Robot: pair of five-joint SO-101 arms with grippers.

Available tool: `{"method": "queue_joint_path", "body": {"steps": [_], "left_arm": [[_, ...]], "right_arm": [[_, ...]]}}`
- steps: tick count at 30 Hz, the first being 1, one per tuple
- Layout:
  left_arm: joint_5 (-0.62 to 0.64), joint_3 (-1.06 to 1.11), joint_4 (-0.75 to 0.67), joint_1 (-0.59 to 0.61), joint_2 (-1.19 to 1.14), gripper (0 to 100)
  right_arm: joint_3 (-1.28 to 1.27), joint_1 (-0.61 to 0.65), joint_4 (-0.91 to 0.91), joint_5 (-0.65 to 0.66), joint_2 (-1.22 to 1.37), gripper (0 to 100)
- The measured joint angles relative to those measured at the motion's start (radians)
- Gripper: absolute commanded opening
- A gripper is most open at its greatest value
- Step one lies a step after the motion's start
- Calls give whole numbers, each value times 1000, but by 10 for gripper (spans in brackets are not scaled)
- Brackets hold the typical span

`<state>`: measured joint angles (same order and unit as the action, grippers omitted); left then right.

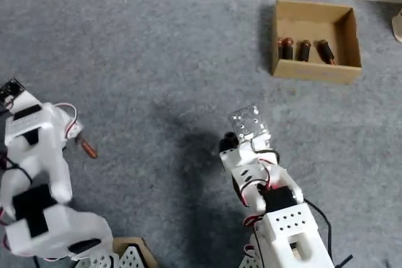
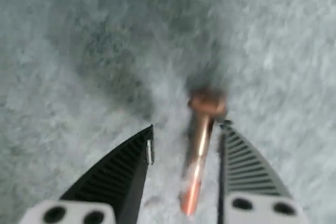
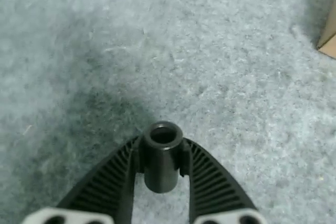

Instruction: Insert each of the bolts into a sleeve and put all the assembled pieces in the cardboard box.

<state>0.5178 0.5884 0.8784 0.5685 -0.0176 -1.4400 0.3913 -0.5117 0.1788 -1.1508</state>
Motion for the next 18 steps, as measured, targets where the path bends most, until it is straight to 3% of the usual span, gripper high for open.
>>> {"method": "queue_joint_path", "body": {"steps": [18], "left_arm": [[-2, -311, 5, -2, -370, 158]], "right_arm": [[0, 0, 0, 6, 0, 5]]}}
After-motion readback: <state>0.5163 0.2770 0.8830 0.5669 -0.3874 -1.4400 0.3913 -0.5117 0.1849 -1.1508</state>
